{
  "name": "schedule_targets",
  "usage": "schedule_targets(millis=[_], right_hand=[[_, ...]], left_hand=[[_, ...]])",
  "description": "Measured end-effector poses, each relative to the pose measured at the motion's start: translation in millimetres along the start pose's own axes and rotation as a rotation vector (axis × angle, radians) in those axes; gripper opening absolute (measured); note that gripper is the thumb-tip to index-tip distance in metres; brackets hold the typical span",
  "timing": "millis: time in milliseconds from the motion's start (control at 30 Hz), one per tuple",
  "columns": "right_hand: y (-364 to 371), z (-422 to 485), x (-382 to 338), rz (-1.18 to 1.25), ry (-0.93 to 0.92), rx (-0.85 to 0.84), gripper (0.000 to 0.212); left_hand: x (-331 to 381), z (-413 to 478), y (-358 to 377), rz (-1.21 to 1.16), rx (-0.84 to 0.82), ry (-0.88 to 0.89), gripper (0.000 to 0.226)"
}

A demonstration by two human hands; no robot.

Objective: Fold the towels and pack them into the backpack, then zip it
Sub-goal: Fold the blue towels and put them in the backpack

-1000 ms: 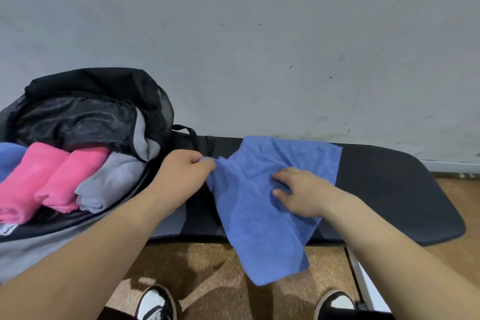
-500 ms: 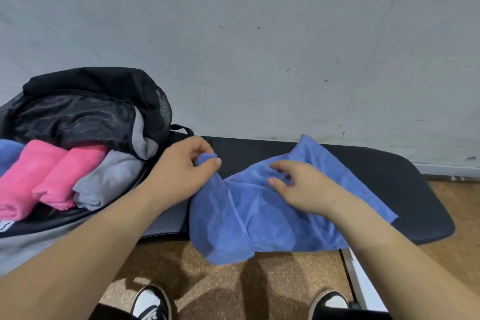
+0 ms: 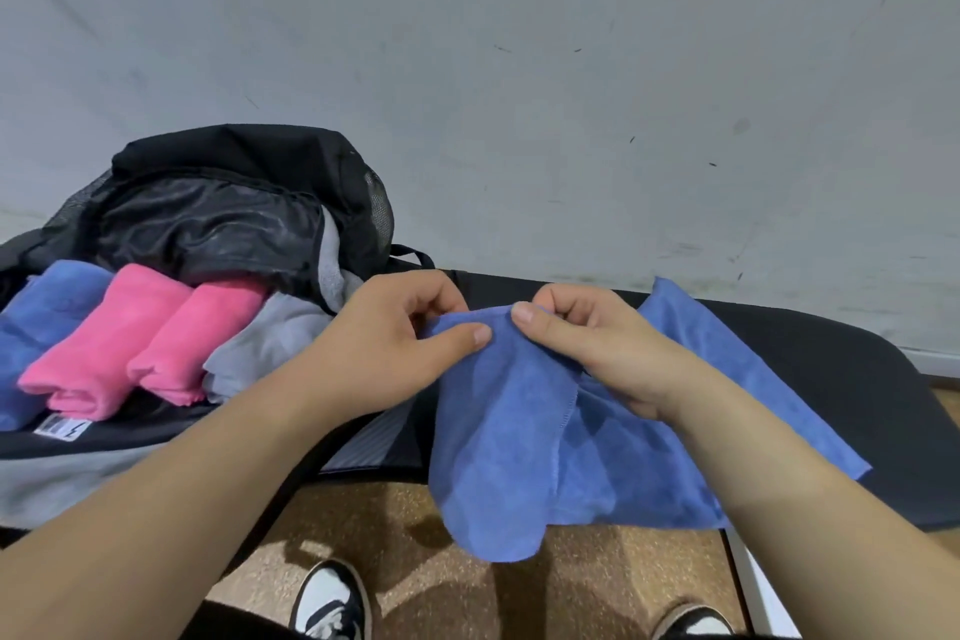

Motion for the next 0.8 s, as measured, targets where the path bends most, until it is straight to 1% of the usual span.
schedule_targets(millis=[67, 133, 200, 233, 267, 300, 333, 400, 433, 467, 500, 533, 567, 633, 667, 700, 733, 800], right_hand=[[3, 0, 4, -0.033, 0.022, 0.053, 0.031], [7, 0, 9, -0.044, 0.039, 0.113, 0.028], [12, -2, 15, -0.017, 0.049, 0.164, 0.029], [15, -2, 17, -0.010, 0.056, 0.189, 0.032], [18, -3, 18, -0.008, 0.061, 0.210, 0.036], [22, -3, 17, -0.004, 0.068, 0.219, 0.039], [25, -3, 16, 0.014, 0.080, 0.202, 0.043], [27, -5, 12, 0.099, 0.156, 0.111, 0.050], [29, -7, 10, 0.145, 0.212, 0.033, 0.052], [28, -11, 8, 0.155, 0.254, -0.044, 0.054], [20, -13, 7, 0.120, 0.276, -0.071, 0.057], [4, -13, 8, 0.045, 0.272, -0.018, 0.058], [-20, -12, 10, -0.059, 0.250, 0.108, 0.056], [-76, -14, 19, -0.363, 0.191, 0.402, 0.044], [-102, -17, 27, -0.542, 0.207, 0.485, 0.033], [-124, -20, 40, -0.686, 0.290, 0.520, 0.025], [-138, -23, 56, -0.770, 0.403, 0.504, 0.023], [-148, -26, 80, -0.856, 0.561, 0.404, 0.025]], left_hand=[[-8, 1, -2, 0.080, 0.023, -0.020, 0.018], [-18, 0, -7, 0.238, 0.073, -0.080, 0.012], [-26, -1, -10, 0.336, 0.134, -0.163, 0.019], [-28, -1, -8, 0.303, 0.145, -0.200, 0.023], [-27, -2, -2, 0.211, 0.125, -0.230, 0.025], [-26, -4, 8, 0.101, 0.063, -0.262, 0.028], [-22, -5, 21, 0.016, -0.030, -0.280, 0.033], [-14, -9, 46, -0.001, -0.214, -0.267, 0.044], [-11, -10, 53, 0.022, -0.239, -0.251, 0.043], [-9, -8, 56, 0.039, -0.216, -0.244, 0.037], [-8, -3, 58, 0.047, -0.176, -0.240, 0.026], [-7, 1, 59, 0.049, -0.144, -0.239, 0.015], [-7, 6, 62, 0.047, -0.129, -0.246, 0.008], [-6, 13, 70, 0.030, -0.143, -0.269, 0.016], [-6, 16, 73, 0.022, -0.150, -0.276, 0.021], [-5, 18, 77, 0.016, -0.154, -0.280, 0.025], [-5, 19, 81, 0.000, -0.156, -0.289, 0.028], [-6, 21, 90, -0.067, -0.171, -0.337, 0.032]])
Point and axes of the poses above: each hand's wrist, its own z-axis towards the middle knuckle, its own y-axis out of the palm, x = y × z, the point moved 7 cm from there along z, towards the middle knuckle, and after that the axes turned 4 degrees about z, right-handed, at the moved point
